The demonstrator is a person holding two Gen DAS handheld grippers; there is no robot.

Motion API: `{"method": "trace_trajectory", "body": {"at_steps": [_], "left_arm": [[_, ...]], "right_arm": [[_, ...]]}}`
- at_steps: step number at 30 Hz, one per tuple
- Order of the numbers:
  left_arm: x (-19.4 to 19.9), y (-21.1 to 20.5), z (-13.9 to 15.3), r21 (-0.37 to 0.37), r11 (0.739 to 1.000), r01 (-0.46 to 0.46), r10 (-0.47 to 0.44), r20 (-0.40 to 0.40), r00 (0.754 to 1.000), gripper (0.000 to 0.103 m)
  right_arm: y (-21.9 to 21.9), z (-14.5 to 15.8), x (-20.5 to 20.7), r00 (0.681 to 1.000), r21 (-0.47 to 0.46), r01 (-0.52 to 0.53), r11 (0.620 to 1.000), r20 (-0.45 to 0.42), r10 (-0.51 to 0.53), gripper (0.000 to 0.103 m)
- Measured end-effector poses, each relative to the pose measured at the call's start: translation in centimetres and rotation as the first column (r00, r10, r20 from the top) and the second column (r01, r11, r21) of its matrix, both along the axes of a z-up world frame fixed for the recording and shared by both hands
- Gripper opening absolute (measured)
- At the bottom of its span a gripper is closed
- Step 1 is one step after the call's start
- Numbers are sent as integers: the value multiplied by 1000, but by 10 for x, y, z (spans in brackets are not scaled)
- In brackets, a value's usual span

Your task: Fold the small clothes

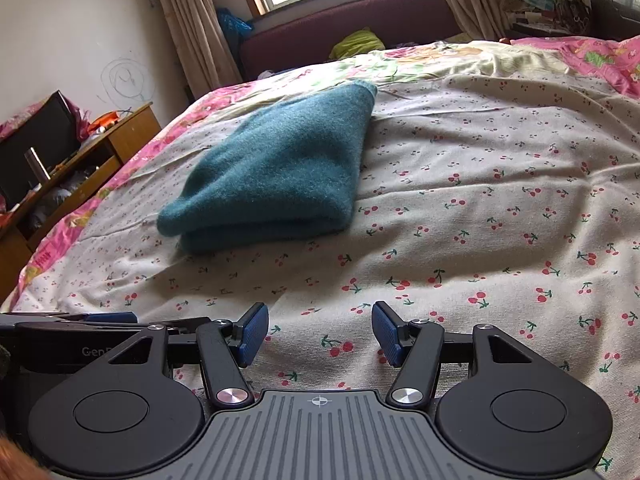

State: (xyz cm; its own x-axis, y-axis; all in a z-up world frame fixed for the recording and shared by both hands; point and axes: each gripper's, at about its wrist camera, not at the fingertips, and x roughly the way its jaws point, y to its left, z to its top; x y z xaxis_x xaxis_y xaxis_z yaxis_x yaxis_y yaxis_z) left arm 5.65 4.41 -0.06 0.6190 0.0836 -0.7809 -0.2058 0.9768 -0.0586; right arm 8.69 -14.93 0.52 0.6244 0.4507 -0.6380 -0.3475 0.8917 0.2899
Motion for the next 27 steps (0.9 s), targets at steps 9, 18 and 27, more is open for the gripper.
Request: {"method": "trace_trajectory", "body": {"at_steps": [9, 18, 27], "left_arm": [[0, -3, -1, 4, 1000, 5, -5, -1, 1000, 103], [0, -6, -1, 10, 1000, 15, -15, 3, 1000, 103], [-3, -8, 3, 20, 999, 27, -27, 9, 1000, 103]], "right_arm": [[-1, -8, 1, 1000, -24, -1, 1000, 2, 1, 60], [0, -4, 0, 1000, -27, -1, 1000, 10, 1, 60], [4, 5, -6, 1000, -46, 18, 999, 14, -17, 64]]}}
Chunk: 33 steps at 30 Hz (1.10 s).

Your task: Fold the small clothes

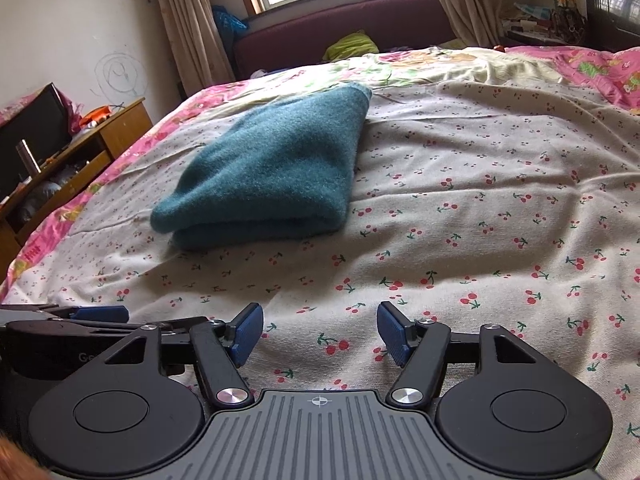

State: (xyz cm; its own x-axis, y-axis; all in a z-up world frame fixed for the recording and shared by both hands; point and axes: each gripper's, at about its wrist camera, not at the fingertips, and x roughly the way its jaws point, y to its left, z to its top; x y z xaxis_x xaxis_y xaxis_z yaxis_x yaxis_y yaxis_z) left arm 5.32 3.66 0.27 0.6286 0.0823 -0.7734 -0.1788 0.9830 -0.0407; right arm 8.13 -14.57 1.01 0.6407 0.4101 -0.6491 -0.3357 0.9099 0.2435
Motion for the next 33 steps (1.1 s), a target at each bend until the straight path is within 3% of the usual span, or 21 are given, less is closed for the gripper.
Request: {"method": "trace_trajectory", "body": {"at_steps": [20, 33], "left_arm": [[-2, 11, 4, -68, 997, -23, 23, -1, 1000, 103], [-6, 15, 7, -48, 998, -52, 52, -4, 999, 103]], "right_arm": [[10, 11, -5, 1000, -46, 30, 998, -4, -30, 68], [16, 14, -7, 1000, -75, 19, 997, -16, -20, 68]]}}
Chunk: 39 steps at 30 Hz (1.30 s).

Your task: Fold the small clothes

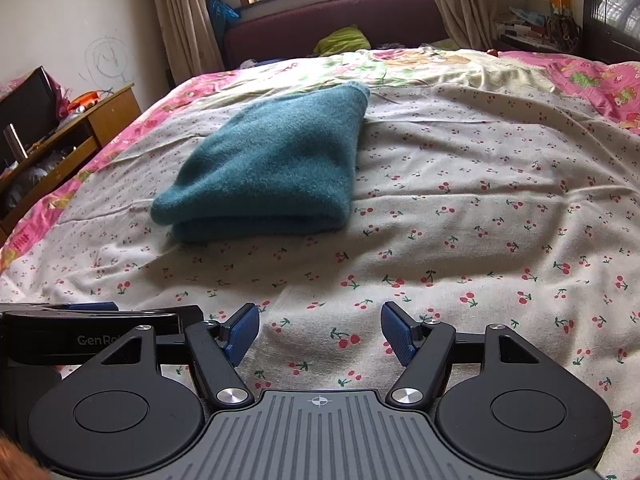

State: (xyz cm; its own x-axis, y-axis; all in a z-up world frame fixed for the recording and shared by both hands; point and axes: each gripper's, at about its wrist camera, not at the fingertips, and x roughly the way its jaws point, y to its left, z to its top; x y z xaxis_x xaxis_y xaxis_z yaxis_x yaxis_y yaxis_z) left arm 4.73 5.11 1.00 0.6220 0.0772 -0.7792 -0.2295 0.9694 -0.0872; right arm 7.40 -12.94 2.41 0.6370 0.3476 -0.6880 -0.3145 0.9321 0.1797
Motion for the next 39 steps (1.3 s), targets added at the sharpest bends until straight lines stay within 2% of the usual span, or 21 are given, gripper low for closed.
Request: {"method": "trace_trajectory", "body": {"at_steps": [7, 19, 26, 30, 39], "left_arm": [[3, 2, 1, -18, 1000, 2, -3, -33, 999, 103], [12, 6, 10, -60, 998, -9, 2, -110, 994, 103], [20, 0, 23, 3, 1000, 5, -4, -119, 993, 103], [22, 2, 31, -7, 1000, -2, 2, -100, 995, 103], [24, 0, 38, 33, 999, 1, 2, -91, 996, 103]], "right_arm": [[-1, 5, 3, 999, 26, -7, 1000, -31, 8, 68], [0, 19, 9, 999, 41, -13, 999, -29, 14, 71], [2, 34, 15, 1000, 56, -4, 998, 1, 4, 73], [0, 35, 18, 1000, 49, 4, 999, -7, -4, 73], [-4, 32, 21, 999, 55, 19, 998, -32, -18, 73]]}}
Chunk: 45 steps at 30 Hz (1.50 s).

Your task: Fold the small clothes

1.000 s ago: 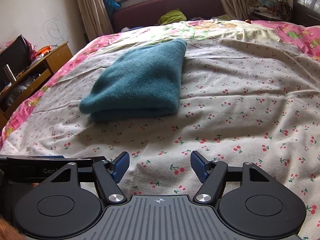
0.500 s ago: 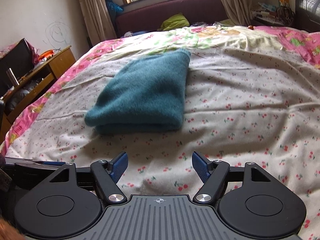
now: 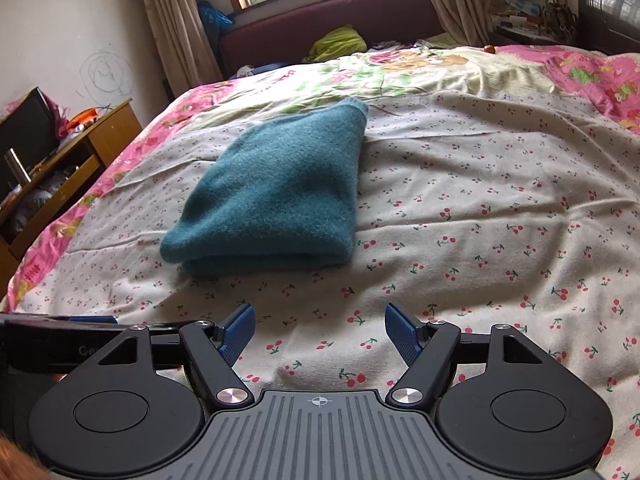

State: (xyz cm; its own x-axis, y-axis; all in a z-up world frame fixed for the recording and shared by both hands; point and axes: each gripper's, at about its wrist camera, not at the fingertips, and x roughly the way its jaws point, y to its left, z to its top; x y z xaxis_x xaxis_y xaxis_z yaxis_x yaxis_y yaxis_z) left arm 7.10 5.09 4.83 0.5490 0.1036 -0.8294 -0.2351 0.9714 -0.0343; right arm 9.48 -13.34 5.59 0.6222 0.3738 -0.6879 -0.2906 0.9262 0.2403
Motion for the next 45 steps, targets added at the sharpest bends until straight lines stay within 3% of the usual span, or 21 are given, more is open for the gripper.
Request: {"method": "trace_trajectory", "body": {"at_steps": [27, 45], "left_arm": [[-9, -2, 4, 35, 999, -21, 21, 10, 1000, 103], [-11, -10, 1, 69, 998, -2, 1, 5, 1000, 103]], "right_arm": [[-12, -13, 4, 998, -14, 57, 998, -38, -57, 73], [-5, -13, -3, 999, -12, 28, 1000, -38, -28, 74]]}}
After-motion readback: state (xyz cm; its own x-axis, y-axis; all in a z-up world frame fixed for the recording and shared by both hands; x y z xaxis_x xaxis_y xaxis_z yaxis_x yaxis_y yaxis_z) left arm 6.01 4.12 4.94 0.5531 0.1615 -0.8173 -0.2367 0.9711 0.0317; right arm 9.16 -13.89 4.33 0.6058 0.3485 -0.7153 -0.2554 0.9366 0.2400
